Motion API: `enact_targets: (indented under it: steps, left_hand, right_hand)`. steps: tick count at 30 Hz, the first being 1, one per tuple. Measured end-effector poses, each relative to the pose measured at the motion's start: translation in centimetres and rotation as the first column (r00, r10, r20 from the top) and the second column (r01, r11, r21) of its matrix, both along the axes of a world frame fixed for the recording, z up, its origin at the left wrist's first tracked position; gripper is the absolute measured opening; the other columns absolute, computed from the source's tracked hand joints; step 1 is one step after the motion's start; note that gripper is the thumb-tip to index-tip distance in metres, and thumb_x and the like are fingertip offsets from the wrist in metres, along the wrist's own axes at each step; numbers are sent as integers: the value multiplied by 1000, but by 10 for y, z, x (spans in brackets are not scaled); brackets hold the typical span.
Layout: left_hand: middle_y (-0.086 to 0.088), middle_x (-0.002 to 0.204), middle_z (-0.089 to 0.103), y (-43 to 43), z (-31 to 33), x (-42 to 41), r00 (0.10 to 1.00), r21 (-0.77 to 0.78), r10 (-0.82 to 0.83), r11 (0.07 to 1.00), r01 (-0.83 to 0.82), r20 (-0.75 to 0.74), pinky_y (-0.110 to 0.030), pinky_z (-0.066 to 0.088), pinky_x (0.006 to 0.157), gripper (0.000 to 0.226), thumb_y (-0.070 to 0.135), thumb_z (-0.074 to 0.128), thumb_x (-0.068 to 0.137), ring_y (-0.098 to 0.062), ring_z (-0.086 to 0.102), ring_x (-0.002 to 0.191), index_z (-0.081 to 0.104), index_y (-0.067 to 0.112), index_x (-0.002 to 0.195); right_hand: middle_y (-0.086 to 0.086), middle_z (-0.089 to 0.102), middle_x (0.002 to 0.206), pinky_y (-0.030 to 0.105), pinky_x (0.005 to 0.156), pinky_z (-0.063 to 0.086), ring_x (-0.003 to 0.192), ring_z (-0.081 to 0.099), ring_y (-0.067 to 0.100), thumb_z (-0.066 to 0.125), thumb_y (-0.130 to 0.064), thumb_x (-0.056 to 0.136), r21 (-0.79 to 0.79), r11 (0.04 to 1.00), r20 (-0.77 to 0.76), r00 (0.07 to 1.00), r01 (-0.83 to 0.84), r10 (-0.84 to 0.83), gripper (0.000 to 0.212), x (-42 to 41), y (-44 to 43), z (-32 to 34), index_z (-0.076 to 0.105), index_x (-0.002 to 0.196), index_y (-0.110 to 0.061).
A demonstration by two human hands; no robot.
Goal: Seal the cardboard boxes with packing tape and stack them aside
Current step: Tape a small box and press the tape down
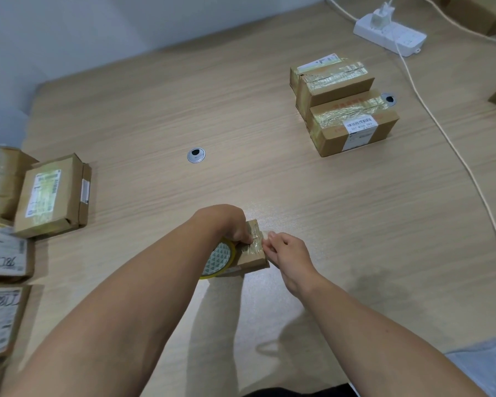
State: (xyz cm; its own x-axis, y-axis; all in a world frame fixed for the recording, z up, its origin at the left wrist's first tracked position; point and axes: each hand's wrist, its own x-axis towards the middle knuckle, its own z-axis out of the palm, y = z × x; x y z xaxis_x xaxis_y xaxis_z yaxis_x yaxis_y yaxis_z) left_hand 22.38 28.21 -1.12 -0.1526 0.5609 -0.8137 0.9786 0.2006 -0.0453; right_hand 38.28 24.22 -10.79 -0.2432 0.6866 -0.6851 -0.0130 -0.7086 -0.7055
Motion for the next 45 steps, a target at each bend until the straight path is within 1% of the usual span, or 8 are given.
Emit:
enact_targets:
  steps: [7,15,18,21,31,36,38,45]
  left_hand:
    - [-2,76,57,2,-1,2,1000,11,-12,1000,12,-11,-36,46,78,45,53,62,92,-24,58,83,57,16,67]
    - [-1,76,55,-1,3,3,1000,14,-3,1000,3,-14,-39,50,86,44,51,62,93,-25,58,86,55,16,67]
    - [-2,77,57,0,3,3,1000,15,5,1000,-5,-8,-39,50,84,43,51,63,92,-24,59,85,57,16,68]
    - [-2,77,56,0,4,4,1000,18,-1,1000,2,-11,-39,50,84,44,52,63,92,-25,59,86,56,16,68]
    - [-2,75,52,-3,8,5,1000,36,-2,999,3,-18,-40,50,86,45,51,61,94,-27,56,87,49,16,67]
    - [-2,74,53,-2,5,4,1000,28,6,1000,-5,-25,-42,52,90,44,51,62,92,-26,58,85,51,16,67]
    - [-1,75,55,-2,5,4,999,27,13,1000,-12,-29,-42,53,91,43,51,63,91,-26,59,86,54,17,67]
    - [0,77,55,-7,9,4,999,73,38,997,-36,-28,-40,54,87,40,50,64,90,-25,60,88,52,18,68]
  right_hand:
    - [11,66,112,36,84,62,86,76,16,66,-18,97,-1,997,121,989,83,-83,12,-10,11,0,55,101,-14]
    - [10,57,117,25,71,60,94,69,21,57,-8,101,-194,944,10,963,268,-271,2,-11,9,3,56,102,-10]
    - [6,61,107,36,73,63,85,70,21,55,-15,102,51,996,287,954,75,-86,10,-10,12,2,55,96,-23]
    - [-3,52,104,43,80,58,89,60,20,55,-22,102,328,871,631,771,-367,87,10,-10,8,0,50,95,-27]
    - [2,57,97,41,78,51,86,55,20,39,-23,107,417,658,690,689,-627,220,26,-8,-3,-8,62,101,-14]
    - [1,65,91,43,76,55,84,60,18,45,-21,105,391,673,660,700,-628,271,20,-5,-3,0,64,103,-15]
    - [0,62,87,43,71,54,77,58,18,52,-19,101,364,751,600,755,-550,263,5,-5,2,3,57,98,-20]
    - [-5,53,75,43,65,42,70,48,20,59,-20,81,152,969,357,925,-195,130,27,-15,14,13,48,76,-44]
